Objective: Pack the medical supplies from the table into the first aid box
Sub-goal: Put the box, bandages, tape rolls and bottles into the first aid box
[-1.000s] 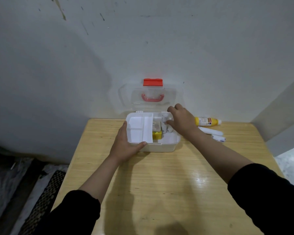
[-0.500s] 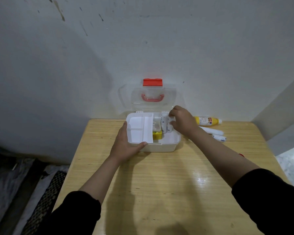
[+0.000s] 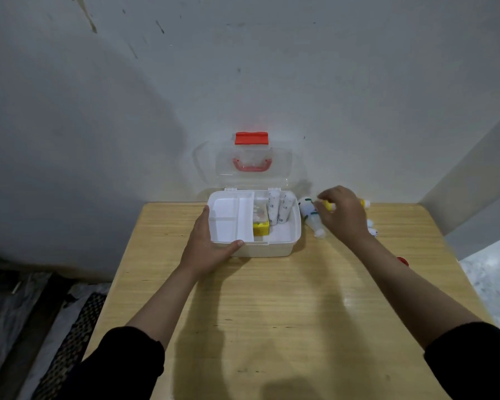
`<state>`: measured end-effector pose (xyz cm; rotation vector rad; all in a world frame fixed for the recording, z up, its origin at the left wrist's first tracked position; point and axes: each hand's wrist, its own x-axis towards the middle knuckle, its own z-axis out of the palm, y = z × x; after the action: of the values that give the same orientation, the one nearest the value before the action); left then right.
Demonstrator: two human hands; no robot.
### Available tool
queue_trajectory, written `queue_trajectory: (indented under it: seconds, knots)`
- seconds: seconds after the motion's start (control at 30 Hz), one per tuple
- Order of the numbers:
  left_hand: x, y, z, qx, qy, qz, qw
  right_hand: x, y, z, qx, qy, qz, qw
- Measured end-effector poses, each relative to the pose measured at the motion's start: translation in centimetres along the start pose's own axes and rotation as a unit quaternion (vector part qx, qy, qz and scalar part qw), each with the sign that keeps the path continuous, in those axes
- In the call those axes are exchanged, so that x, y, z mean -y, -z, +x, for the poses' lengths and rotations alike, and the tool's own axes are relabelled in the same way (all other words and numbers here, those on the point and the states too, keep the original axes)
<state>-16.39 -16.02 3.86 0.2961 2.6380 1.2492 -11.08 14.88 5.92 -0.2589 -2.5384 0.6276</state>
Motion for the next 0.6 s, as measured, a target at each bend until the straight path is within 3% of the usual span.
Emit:
queue_trajectory:
  seconds: [0.13, 0.27, 0.5, 0.6]
  knots:
    - [-0.1, -0.1, 0.0, -0.006, 0.001, 0.000, 1.000, -5.7, 1.7, -1.7, 0.089, -0.166, -0.085, 0.978]
    - [-0.2, -0.1, 0.0, -0.009, 0.002, -0.004, 1.000, -6.9, 1.3, -1.7, 0.169, -0.180, -0.134, 0.960]
    - [-0.7, -0.1, -0.1, -0.014, -0.006, -0.009, 1.000, -7.7, -0.5, -1.2, 0.134, -0.164, -0.170, 0.962]
    - [-0.6, -0.1, -0.1, -0.011, -0.006, -0.005, 1.000, -7.9, -0.3, -1.8, 0.071, -0.138, -0.131, 0.979]
